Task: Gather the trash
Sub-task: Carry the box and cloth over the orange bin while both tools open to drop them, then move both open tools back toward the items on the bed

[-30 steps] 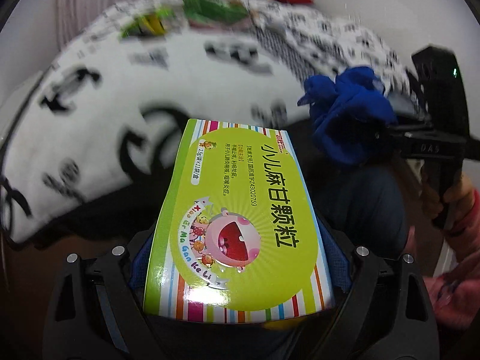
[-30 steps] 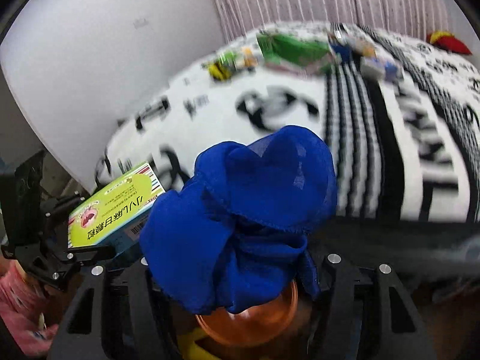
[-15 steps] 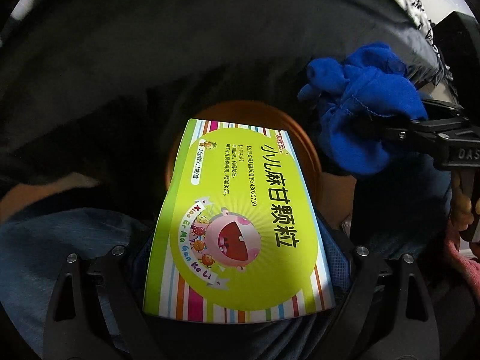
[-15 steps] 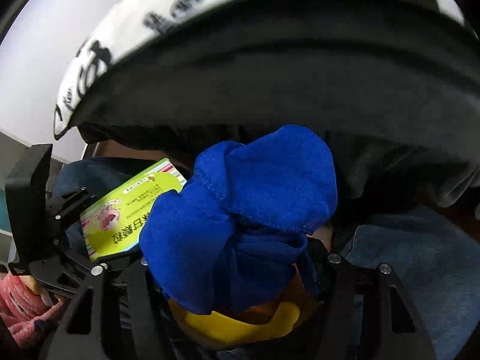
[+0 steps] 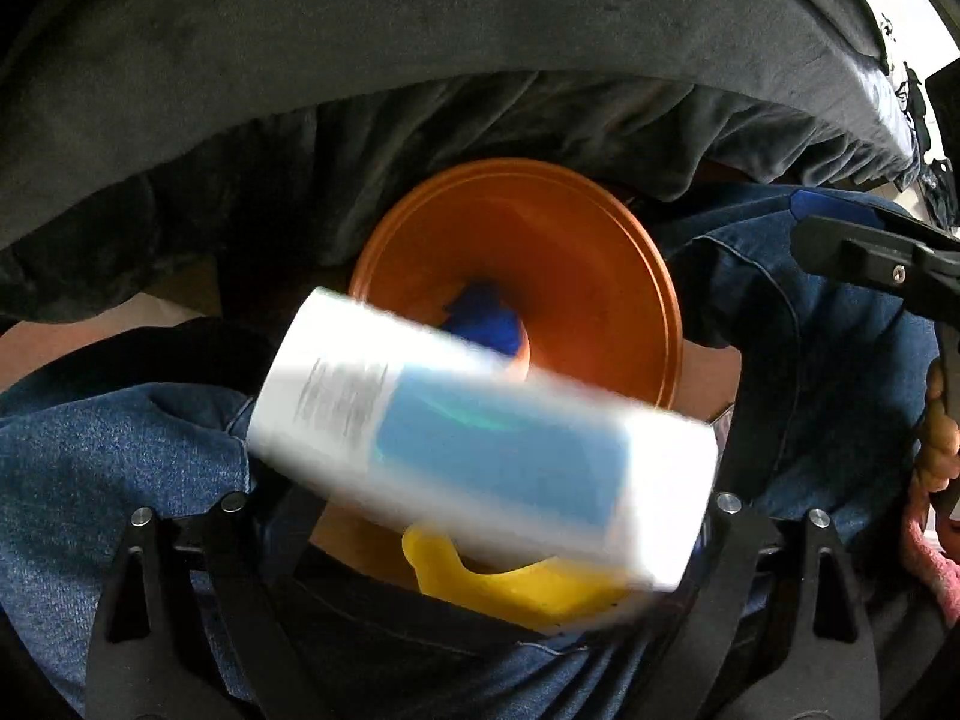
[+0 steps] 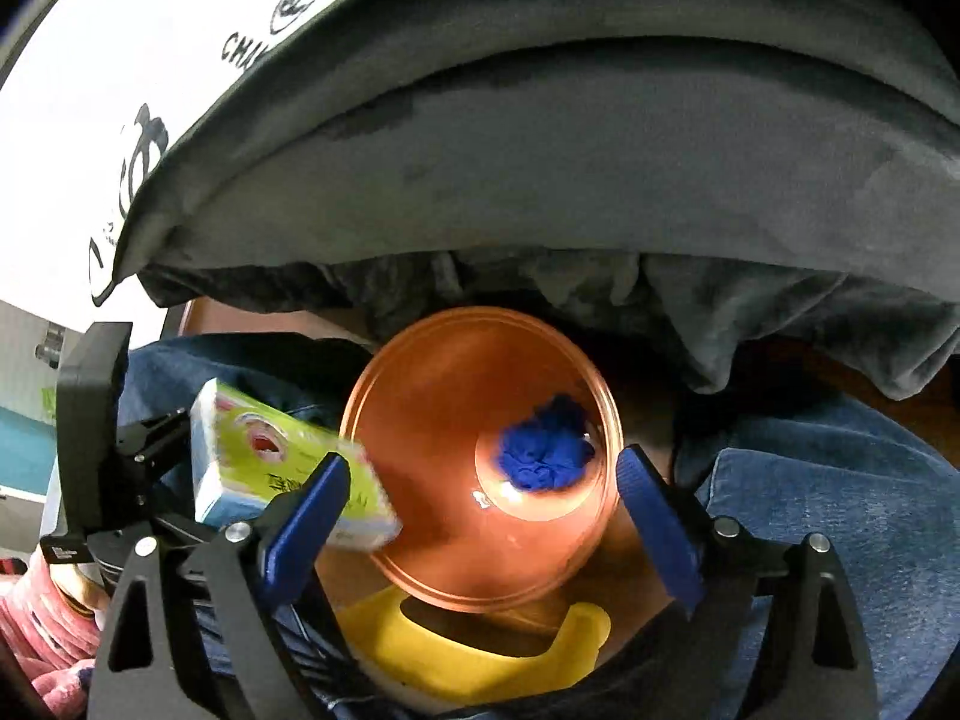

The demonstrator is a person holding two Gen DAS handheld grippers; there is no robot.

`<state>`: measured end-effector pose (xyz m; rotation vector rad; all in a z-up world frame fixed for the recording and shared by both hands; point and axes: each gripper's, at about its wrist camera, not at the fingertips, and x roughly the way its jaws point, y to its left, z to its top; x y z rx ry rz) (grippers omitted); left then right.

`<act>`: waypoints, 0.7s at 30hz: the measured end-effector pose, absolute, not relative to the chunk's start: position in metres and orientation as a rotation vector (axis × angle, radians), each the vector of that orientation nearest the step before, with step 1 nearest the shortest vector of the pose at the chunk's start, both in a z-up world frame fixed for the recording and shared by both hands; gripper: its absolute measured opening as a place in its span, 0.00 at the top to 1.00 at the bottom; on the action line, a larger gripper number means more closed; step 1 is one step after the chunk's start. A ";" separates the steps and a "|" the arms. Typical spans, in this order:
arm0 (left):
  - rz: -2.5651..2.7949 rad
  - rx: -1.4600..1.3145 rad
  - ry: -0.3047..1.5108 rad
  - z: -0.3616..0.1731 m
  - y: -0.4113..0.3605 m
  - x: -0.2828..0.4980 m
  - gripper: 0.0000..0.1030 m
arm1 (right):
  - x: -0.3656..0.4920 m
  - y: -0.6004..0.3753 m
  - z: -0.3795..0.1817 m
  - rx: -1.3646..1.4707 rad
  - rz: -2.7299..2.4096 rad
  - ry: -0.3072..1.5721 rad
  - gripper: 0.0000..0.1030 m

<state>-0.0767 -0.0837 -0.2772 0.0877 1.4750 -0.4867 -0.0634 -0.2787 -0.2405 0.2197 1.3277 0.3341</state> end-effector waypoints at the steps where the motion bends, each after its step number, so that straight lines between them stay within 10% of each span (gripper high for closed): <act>1: -0.488 0.091 1.476 -0.274 -0.086 -0.078 0.14 | -0.062 -0.275 -0.241 0.221 0.332 1.326 0.14; 21: -0.510 0.023 1.462 -0.266 -0.089 -0.071 0.13 | -0.060 -0.281 -0.227 0.228 0.331 1.298 0.14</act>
